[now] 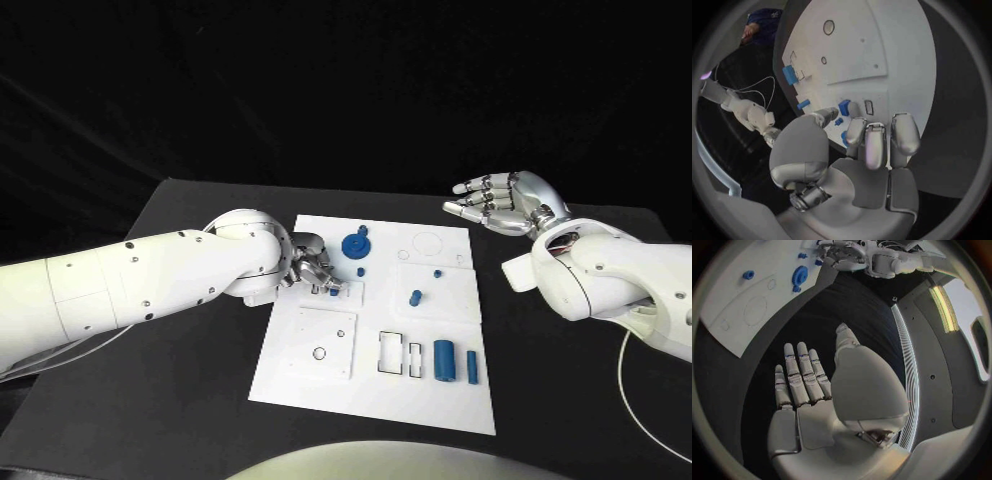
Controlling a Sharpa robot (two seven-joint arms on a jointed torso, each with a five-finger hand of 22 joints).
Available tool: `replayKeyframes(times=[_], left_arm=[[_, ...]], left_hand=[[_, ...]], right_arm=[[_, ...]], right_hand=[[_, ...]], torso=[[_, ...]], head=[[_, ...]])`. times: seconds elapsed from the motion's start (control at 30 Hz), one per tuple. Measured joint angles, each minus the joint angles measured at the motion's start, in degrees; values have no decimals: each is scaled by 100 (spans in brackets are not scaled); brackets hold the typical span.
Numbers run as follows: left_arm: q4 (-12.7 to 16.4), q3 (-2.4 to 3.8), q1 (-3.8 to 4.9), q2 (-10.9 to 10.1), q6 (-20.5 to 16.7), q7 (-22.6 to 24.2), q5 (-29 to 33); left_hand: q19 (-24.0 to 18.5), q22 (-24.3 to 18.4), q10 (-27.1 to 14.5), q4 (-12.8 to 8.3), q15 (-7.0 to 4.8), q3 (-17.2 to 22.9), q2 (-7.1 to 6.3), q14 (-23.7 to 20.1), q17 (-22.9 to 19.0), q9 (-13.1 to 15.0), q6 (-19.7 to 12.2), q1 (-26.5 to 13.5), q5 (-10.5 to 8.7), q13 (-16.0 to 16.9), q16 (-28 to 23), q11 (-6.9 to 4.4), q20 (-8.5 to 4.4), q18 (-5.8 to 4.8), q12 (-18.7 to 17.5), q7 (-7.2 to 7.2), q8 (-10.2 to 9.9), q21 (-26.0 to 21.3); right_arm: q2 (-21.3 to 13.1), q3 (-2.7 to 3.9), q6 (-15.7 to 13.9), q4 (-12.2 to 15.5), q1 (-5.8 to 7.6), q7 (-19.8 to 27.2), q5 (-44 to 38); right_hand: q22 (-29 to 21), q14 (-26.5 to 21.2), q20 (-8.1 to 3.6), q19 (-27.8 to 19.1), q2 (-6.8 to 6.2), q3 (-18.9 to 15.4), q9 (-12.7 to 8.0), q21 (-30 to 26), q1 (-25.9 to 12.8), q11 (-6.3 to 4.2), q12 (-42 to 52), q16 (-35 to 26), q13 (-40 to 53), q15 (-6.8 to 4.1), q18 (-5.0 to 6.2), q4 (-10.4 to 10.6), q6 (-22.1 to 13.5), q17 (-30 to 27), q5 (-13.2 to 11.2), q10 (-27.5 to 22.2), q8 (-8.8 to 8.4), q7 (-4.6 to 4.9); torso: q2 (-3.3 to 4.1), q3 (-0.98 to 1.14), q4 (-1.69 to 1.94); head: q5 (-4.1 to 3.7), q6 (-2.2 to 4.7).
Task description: Assemble the parts on the task board
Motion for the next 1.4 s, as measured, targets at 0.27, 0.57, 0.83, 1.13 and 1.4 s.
replayKeyframes(times=[0.27,0.57,0.83,1.13,1.4], left_arm=[[135,184,10,-126,-54,-2,6],[111,374,191,-214,-92,-3,187],[-481,446,437,-137,-45,2,372],[-988,448,481,59,84,42,482],[-1376,384,487,267,264,56,476]], left_hand=[[0,-4,0,26,0,-112,0,0,0,0,0,0,-215,-9,0,0,0,1,0,0,0,0],[-188,-356,-444,13,13,-289,48,13,0,-46,-343,229,-215,-670,0,103,59,2,-467,151,-195,-219],[-379,-600,-833,-6,268,-478,88,20,-1,-465,-893,762,-183,-1145,0,398,280,3,-714,524,-927,-364],[-367,-612,-853,3,309,-577,43,20,-1,-517,-836,812,-182,-1194,0,418,309,3,-728,512,-968,-364],[-368,-602,-853,24,309,-668,67,20,-1,-516,-742,836,-183,-1190,0,418,308,3,-705,477,-923,-363]], right_arm=[[4,0,-5,-27,-6,5,7],[29,0,-9,-78,-17,13,15],[43,-1,-10,-104,-21,30,32],[62,-4,22,-138,-28,110,88],[89,-7,112,-156,-47,203,161]], right_hand=[[0,0,0,0,24,-23,-7,0,-24,0,0,0,0,0,0,-9,0,-6,0,0,0,0],[0,-21,0,0,1,-23,-7,0,-46,0,0,0,-4,21,0,-9,0,-5,0,0,0,0],[1,-20,0,1,25,-39,-13,0,-70,0,23,0,-4,21,0,7,0,-11,22,0,0,0],[122,-20,5,224,114,-5,-40,97,-21,0,23,0,-3,20,0,-27,0,-32,22,0,0,0],[414,108,-10,1078,261,94,-95,412,126,0,23,15,-3,-62,0,-53,0,-48,21,0,22,0]], torso=[[-6,2,1],[-12,5,-1],[-2,6,-1],[11,-9,4],[12,-15,5]], head=[[2,28],[15,93],[11,159],[9,191],[16,169]])
